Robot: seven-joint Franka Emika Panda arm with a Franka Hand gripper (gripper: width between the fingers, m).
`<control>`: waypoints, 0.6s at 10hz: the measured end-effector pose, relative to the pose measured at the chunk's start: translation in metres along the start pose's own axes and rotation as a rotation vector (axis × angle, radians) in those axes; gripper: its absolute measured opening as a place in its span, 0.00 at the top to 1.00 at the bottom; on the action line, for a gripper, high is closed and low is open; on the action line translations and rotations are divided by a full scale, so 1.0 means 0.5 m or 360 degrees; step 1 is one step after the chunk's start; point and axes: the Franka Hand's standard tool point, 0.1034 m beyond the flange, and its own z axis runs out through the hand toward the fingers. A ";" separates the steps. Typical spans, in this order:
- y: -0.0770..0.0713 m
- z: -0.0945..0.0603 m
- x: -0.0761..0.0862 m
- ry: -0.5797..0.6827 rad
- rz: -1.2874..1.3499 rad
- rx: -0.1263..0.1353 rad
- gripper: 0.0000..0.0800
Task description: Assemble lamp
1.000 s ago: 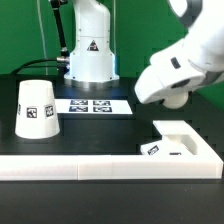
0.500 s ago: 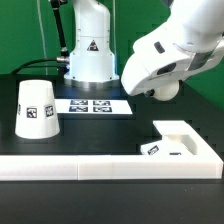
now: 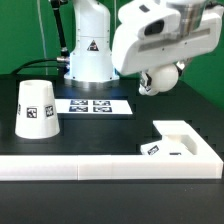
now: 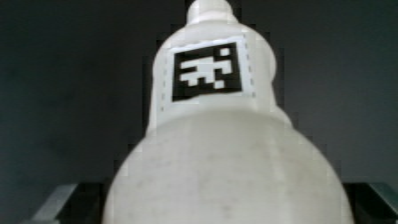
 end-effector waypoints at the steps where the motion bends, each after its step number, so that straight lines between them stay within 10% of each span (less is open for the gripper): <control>1: 0.002 -0.014 0.011 0.0100 -0.0002 -0.0033 0.28; 6: 0.038 -0.036 0.033 0.0681 0.0014 -0.0153 0.28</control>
Offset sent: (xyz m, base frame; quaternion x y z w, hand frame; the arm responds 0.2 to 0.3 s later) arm 0.0000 0.0000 0.0000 0.0000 0.1296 0.0000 0.9916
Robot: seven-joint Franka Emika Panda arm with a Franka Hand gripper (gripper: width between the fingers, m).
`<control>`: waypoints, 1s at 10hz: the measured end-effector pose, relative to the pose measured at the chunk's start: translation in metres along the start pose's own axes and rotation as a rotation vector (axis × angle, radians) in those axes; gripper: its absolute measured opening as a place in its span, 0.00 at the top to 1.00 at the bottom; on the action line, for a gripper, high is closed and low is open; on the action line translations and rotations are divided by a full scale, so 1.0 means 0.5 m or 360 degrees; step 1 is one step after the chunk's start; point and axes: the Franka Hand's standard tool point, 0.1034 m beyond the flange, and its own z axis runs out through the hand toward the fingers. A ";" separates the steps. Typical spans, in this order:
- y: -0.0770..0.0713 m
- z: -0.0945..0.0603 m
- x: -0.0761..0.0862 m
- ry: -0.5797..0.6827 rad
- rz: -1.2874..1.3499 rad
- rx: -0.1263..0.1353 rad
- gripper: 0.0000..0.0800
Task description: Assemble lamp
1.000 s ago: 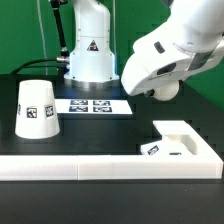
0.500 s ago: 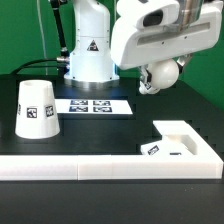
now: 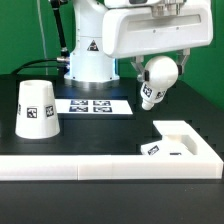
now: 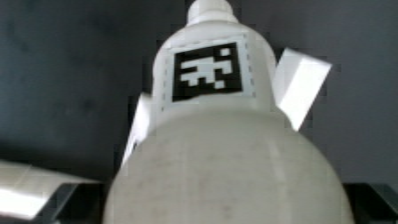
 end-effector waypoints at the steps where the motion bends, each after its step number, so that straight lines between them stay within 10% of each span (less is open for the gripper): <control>1: 0.010 -0.011 0.013 0.0087 0.0003 -0.0023 0.28; 5: 0.045 -0.027 0.028 0.0417 -0.0024 -0.0164 0.28; 10: 0.015 -0.056 0.108 0.0464 0.0025 -0.0127 0.28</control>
Offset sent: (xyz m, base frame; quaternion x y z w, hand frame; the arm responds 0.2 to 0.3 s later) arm 0.0000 0.0000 0.0000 0.0000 0.1938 0.0000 0.9810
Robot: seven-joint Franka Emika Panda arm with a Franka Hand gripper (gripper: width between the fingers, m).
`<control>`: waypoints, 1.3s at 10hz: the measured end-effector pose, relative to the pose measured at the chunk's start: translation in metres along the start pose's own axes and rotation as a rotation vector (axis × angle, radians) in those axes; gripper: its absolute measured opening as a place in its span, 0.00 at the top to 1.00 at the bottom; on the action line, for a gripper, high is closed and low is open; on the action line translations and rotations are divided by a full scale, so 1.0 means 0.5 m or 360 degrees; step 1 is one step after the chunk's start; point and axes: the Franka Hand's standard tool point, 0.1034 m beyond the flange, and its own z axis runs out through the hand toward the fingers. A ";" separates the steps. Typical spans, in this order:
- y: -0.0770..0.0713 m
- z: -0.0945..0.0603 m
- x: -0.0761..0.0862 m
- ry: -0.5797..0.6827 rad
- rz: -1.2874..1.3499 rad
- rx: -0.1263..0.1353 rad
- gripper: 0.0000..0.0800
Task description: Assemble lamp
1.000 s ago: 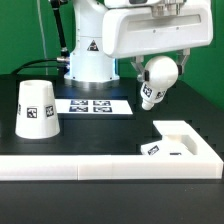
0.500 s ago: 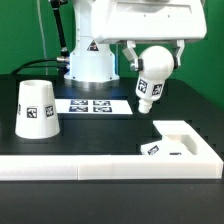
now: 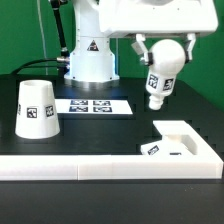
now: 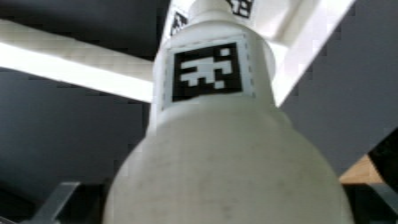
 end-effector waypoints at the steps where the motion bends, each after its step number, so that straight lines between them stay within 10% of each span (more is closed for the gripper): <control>1: -0.008 0.013 0.005 -0.0001 -0.0009 0.0008 0.28; 13: -0.011 0.048 0.036 0.0082 -0.0020 0.0003 0.28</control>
Offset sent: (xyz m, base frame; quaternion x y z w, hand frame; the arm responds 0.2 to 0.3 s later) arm 0.0000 0.0000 0.0000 0.0000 0.0000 0.0000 1.0000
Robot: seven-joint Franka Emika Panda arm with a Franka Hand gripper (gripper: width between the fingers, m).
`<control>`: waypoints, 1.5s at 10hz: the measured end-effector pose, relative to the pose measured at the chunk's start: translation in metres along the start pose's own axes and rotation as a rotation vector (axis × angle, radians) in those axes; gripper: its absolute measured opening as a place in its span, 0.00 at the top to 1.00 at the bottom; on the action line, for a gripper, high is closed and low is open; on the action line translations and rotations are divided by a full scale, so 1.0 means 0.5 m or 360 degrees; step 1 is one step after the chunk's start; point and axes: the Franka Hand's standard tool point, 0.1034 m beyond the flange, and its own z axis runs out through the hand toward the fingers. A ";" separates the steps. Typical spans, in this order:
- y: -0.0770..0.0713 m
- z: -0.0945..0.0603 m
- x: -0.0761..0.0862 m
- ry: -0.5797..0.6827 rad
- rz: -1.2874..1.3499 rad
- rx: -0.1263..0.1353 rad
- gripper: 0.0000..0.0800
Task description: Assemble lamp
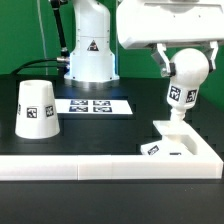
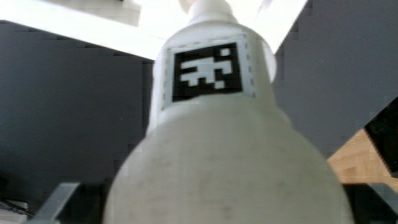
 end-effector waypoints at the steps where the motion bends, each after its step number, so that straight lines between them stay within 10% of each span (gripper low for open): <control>1: 0.000 0.003 -0.005 -0.0004 0.0001 0.0000 0.28; 9: 0.000 0.027 -0.034 -0.0014 0.0005 -0.0006 0.28; 15: 0.005 0.027 -0.061 0.0178 -0.0006 -0.0099 0.28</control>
Offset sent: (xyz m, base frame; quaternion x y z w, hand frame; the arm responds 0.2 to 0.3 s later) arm -0.0055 -0.0014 -0.0053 -0.0084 0.0178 -0.0126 0.9997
